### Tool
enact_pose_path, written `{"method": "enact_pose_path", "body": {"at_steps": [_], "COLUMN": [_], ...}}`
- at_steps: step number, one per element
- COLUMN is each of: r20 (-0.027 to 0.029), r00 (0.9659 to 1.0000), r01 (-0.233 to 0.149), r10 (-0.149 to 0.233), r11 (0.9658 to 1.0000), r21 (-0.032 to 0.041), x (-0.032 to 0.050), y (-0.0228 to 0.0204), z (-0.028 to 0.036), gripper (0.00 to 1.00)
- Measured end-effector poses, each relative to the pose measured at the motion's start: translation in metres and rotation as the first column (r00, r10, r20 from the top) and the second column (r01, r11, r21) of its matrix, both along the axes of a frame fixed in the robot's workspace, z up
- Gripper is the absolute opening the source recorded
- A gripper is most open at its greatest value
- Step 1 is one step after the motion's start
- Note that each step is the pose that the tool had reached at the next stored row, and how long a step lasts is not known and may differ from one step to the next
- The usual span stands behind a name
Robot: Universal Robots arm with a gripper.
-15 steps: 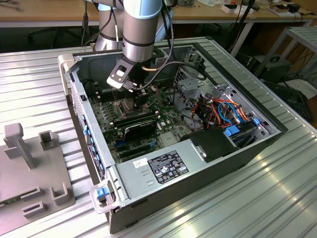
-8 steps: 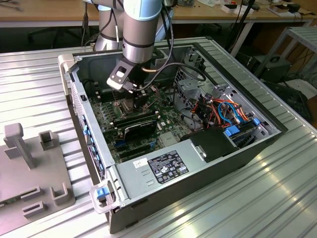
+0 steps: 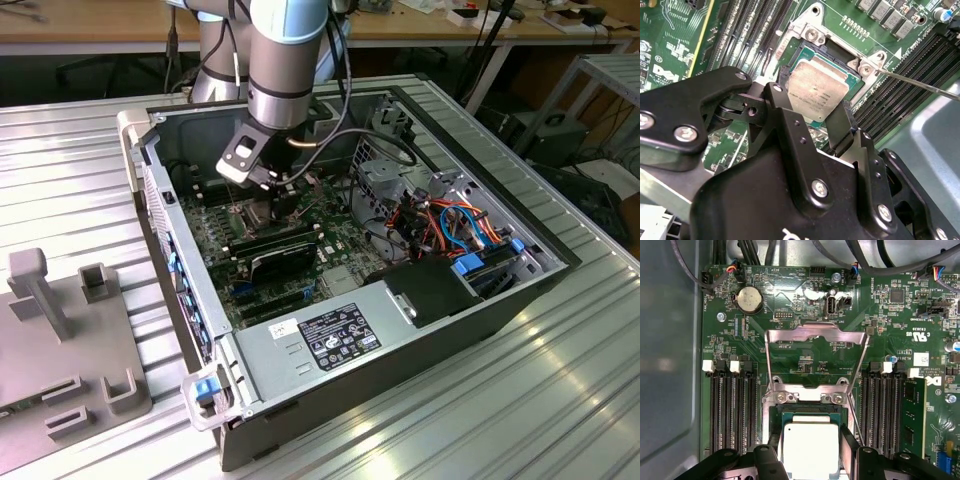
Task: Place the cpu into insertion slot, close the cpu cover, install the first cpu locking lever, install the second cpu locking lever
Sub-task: 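Place the cpu into insertion slot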
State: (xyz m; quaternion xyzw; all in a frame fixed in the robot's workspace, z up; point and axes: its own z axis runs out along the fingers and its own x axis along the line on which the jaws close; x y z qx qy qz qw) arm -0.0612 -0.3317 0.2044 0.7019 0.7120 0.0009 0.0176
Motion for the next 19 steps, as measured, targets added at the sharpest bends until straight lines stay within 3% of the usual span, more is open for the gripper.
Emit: {"method": "enact_pose_path", "body": {"at_steps": [19], "r20": [-0.0046], "r00": [1.0000], "r01": [0.008], "r10": [-0.008], "r11": [1.0000], "r21": [-0.0003], "x": [0.0014], "y": [-0.0001], "z": [-0.0043], "gripper": [0.55]}}
